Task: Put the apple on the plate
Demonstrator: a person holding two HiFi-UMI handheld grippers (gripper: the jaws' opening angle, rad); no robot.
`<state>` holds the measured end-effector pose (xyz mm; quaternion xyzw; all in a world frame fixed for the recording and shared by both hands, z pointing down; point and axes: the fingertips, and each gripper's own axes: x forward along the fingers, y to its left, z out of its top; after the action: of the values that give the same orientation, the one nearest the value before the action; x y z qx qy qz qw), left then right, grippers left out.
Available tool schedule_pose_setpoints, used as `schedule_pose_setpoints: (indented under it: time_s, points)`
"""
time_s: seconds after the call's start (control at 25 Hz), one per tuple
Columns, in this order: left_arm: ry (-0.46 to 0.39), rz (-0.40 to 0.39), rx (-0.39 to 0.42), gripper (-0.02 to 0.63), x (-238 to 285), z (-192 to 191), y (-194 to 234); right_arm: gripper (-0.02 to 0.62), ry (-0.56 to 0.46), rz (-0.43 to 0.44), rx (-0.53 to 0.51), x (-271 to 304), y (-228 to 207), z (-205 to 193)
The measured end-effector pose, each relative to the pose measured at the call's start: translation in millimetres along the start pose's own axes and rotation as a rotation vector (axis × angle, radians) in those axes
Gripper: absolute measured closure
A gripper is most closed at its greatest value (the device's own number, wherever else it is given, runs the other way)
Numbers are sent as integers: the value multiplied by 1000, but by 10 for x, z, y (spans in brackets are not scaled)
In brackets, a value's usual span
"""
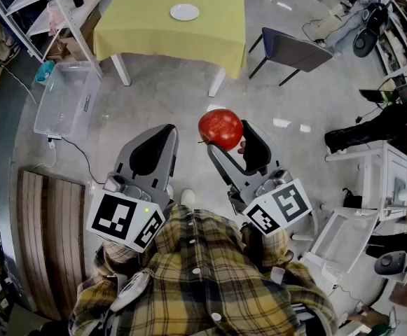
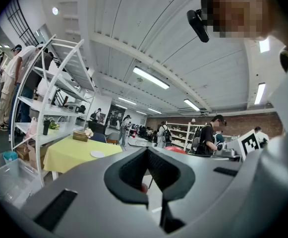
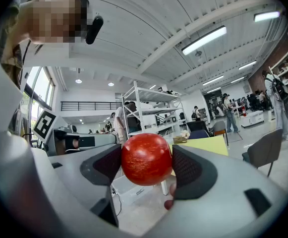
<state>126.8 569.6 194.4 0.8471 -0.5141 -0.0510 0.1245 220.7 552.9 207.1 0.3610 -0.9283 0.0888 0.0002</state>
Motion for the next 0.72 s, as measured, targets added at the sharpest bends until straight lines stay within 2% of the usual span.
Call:
schedule_pose_setpoints:
  time_s: [0.72]
  points:
    - [6,26,-11,600,129,-177,-60,279,4,39,6,-12,-105,-136]
